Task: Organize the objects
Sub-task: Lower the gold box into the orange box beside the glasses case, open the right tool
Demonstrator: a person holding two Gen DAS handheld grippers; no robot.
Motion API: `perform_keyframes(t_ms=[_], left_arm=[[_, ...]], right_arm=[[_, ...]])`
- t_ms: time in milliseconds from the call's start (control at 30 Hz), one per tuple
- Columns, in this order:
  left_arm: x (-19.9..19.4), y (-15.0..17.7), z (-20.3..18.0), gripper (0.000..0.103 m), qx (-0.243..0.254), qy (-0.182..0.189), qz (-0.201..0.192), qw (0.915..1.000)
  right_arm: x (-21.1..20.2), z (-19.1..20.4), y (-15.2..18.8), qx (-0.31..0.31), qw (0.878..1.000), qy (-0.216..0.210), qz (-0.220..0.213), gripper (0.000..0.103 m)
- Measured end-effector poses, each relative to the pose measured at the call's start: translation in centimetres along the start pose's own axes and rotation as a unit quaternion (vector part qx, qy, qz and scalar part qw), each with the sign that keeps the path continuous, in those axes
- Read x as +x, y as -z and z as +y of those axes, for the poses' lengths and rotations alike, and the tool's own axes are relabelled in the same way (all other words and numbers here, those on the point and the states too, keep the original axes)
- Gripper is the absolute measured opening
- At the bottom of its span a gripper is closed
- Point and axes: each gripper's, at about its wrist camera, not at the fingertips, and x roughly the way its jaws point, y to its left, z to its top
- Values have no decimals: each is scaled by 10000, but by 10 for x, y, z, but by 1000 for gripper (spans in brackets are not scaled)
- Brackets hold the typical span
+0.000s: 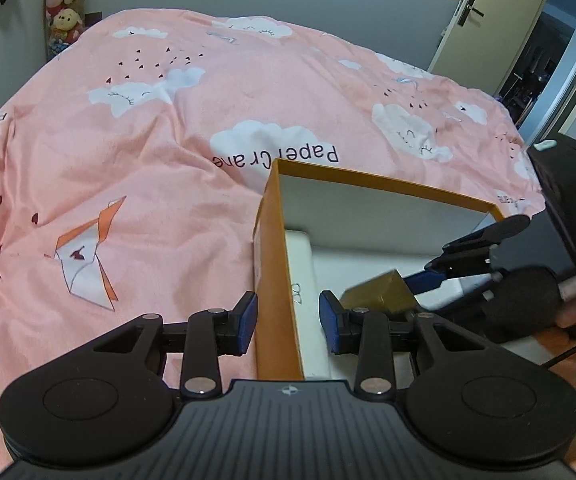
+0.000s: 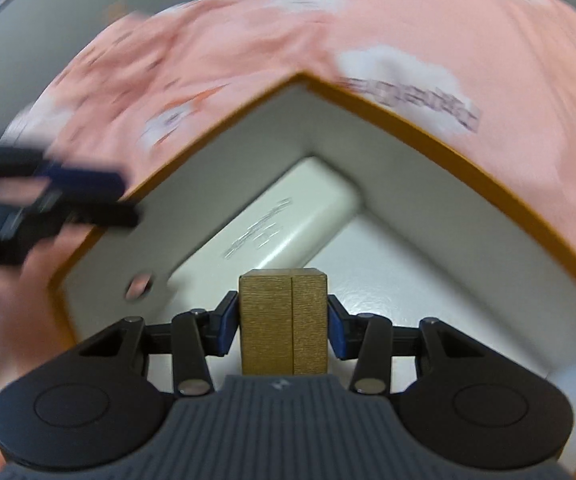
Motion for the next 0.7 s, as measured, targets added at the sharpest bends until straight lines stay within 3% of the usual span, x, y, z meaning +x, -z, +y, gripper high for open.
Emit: perform_keyframes(t_ms=[67,233,467,700], left_arm=[[-2,2,-1,41,-66,34,56,10000],[-2,5,-2,41,-191,40,242,9995],[6,10,2,39,-502,-59,588,9970],[9,12,4,38,-563,-20,658,9962]], right_arm=[[-4,10,3,-621,9977,-146,210,47],[-3,25,7,-1488,9837,-581,824,47],[19,24,-12,-1790,9662,-1284,1337,47],[36,32,-20,-2283,9462,-1514,1723,48]])
